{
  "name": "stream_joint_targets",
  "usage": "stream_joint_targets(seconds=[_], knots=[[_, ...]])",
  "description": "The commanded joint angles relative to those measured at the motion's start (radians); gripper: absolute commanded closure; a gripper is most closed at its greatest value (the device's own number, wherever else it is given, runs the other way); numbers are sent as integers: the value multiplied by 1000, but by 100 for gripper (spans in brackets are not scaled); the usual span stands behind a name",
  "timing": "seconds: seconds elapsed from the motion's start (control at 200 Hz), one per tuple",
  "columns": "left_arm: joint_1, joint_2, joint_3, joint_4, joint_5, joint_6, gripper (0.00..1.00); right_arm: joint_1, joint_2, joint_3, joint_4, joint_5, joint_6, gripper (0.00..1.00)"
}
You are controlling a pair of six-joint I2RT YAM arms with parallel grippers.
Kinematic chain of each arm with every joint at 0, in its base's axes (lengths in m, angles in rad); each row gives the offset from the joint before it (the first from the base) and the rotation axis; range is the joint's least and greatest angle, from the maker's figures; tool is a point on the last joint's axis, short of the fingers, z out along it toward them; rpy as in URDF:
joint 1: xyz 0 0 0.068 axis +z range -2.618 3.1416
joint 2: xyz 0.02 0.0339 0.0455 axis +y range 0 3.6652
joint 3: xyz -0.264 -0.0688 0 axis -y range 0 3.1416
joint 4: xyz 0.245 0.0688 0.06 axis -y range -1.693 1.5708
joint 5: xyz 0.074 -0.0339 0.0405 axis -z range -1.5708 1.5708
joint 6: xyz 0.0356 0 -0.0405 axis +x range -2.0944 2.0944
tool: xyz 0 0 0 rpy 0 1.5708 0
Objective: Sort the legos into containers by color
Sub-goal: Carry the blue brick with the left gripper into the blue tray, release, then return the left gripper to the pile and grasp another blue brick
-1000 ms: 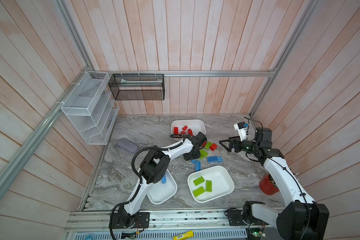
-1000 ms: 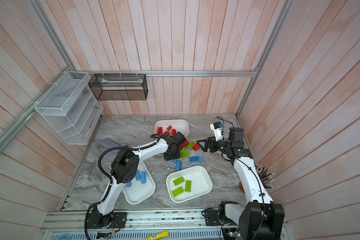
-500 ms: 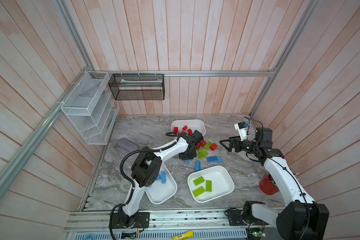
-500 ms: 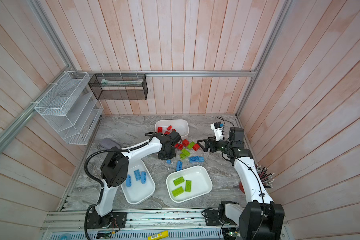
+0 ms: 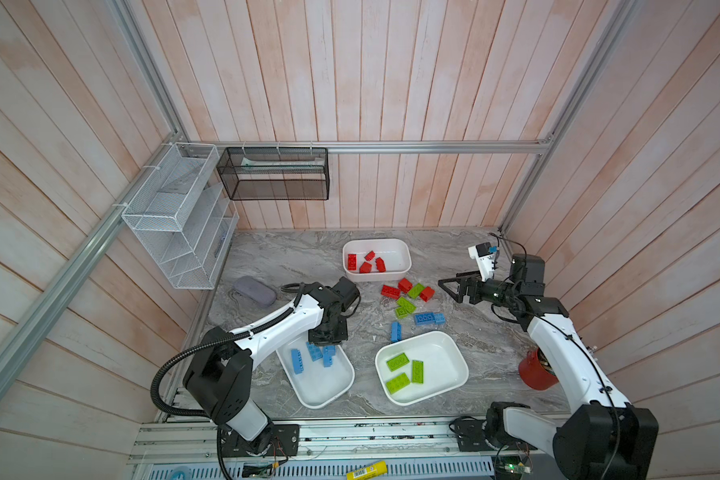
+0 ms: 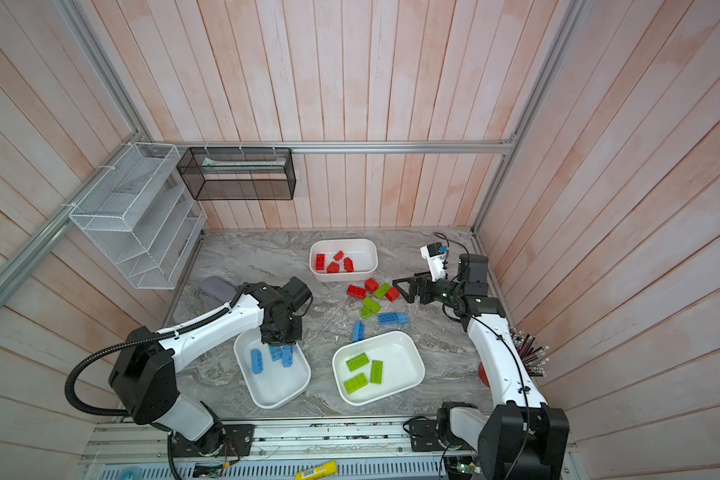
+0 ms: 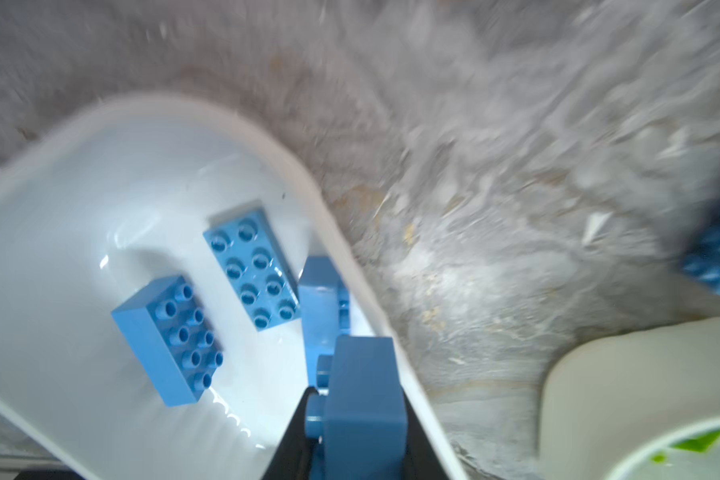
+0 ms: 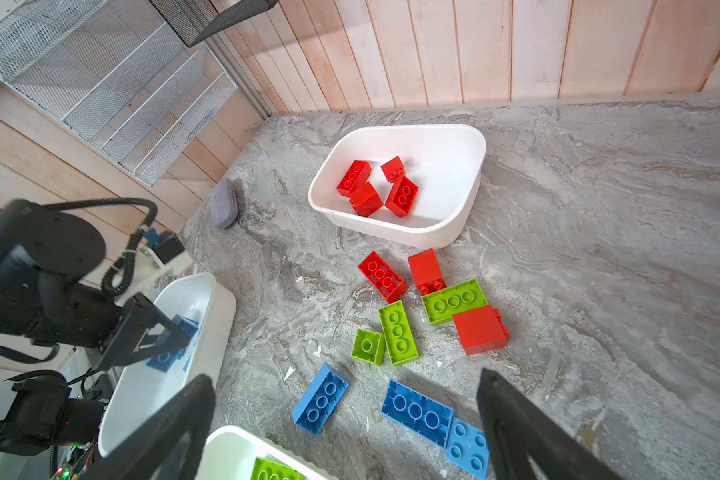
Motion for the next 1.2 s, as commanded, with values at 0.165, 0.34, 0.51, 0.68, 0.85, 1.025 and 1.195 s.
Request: stream_joint_targets(seconds=[0.165, 0.34, 0.51, 0.68, 0.85, 1.025, 1.195], knots=[[6, -57, -192, 42, 4, -55, 81, 20, -4, -9, 10, -14, 9, 2], [19, -39, -236, 71, -19, -72, 77, 19, -1, -2, -2, -12, 1, 2], [29, -32, -166, -6, -76, -76, 51, 19, 5, 18, -25, -6, -18, 2], [41, -8, 94, -93, -97, -43, 35, 19, 13, 20, -17, -5, -12, 2], [3, 88, 335, -43, 7, -3, 29, 20, 13, 24, -6, 2, -3, 2], [-91, 237, 525, 48, 103, 62, 23, 18, 8, 26, -18, 15, -12, 2], [-155, 358, 570, 182, 187, 91, 20, 16, -1, 20, -21, 28, -14, 2]])
